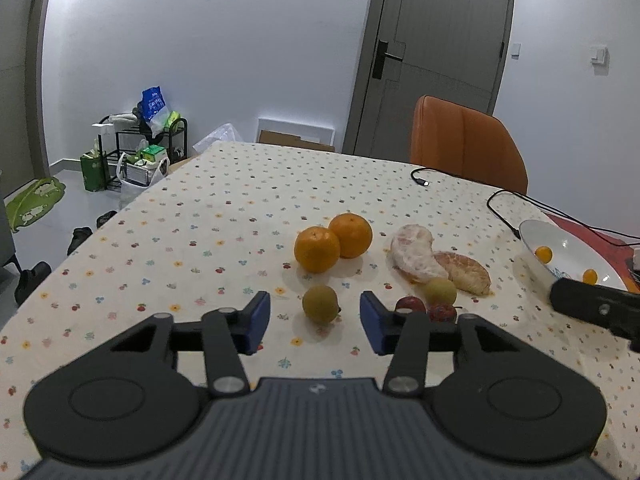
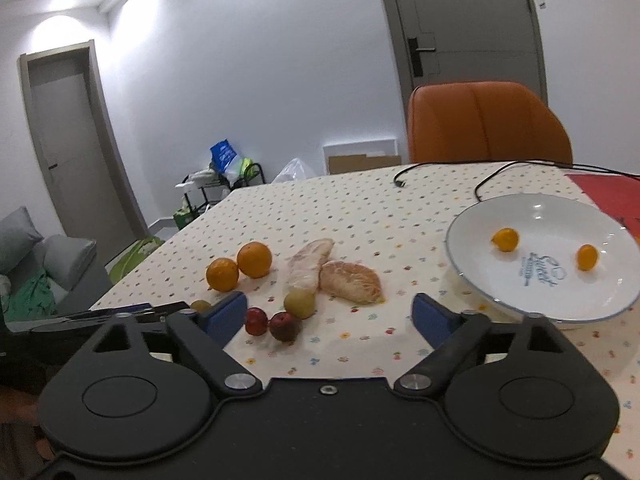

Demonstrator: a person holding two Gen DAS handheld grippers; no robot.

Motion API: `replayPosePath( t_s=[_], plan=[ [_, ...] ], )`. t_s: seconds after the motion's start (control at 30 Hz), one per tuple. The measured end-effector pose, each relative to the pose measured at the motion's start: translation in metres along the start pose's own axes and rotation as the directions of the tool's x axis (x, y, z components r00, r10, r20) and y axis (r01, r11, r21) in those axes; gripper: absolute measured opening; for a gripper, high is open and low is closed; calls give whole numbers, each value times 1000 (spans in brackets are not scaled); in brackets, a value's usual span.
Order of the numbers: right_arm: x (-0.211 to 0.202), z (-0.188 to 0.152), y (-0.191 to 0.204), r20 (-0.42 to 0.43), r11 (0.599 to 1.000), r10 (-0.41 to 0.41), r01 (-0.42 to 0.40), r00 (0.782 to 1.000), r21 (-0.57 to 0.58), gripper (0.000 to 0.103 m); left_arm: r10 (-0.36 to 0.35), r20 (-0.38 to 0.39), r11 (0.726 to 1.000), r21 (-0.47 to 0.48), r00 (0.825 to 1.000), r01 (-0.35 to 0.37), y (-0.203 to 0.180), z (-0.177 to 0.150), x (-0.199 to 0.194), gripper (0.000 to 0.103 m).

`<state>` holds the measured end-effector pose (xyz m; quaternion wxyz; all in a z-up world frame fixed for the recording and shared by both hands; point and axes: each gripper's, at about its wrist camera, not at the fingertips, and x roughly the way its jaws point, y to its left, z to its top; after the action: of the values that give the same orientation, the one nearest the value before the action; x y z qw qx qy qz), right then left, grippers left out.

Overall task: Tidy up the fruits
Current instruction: 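Grasp the green-yellow plum with the left tool while the right tool grasps a red plum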

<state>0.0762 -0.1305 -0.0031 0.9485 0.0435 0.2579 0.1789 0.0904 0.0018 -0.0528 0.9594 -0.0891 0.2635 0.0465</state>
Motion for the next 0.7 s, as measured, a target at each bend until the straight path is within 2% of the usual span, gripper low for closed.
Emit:
replayPosePath(
  t_s=[0.13, 0.27, 0.4, 0.5, 0.67, 0.7],
  plan=[
    [11, 0, 2, -29, 1000, 12, -12, 999, 4, 73, -4, -12, 1000, -1, 1000, 4, 0, 0, 8, 46],
    [20, 0, 4, -51, 1000, 7, -7, 999, -1, 68, -5, -12, 1000, 4, 1000, 5, 0, 0, 15, 46],
    [29, -1, 6, -80, 1000, 27, -26, 996, 8, 57, -11, -30, 1000, 4, 1000, 11, 1, 0, 25, 45],
    [36, -3, 6, -105, 999, 41, -39, 994, 19, 52, -14, -43, 1000, 5, 999, 14, 1, -1, 31, 37],
    [44, -6, 13, -118, 999, 52, -51, 992, 12, 52, -25, -61, 1000, -4, 998, 24, 3, -1, 37, 32],
    [46, -6, 15, -121, 999, 53, -52, 991, 9, 52, -36, -63, 999, -3, 997, 36, 2, -1, 38, 27]
  ],
)
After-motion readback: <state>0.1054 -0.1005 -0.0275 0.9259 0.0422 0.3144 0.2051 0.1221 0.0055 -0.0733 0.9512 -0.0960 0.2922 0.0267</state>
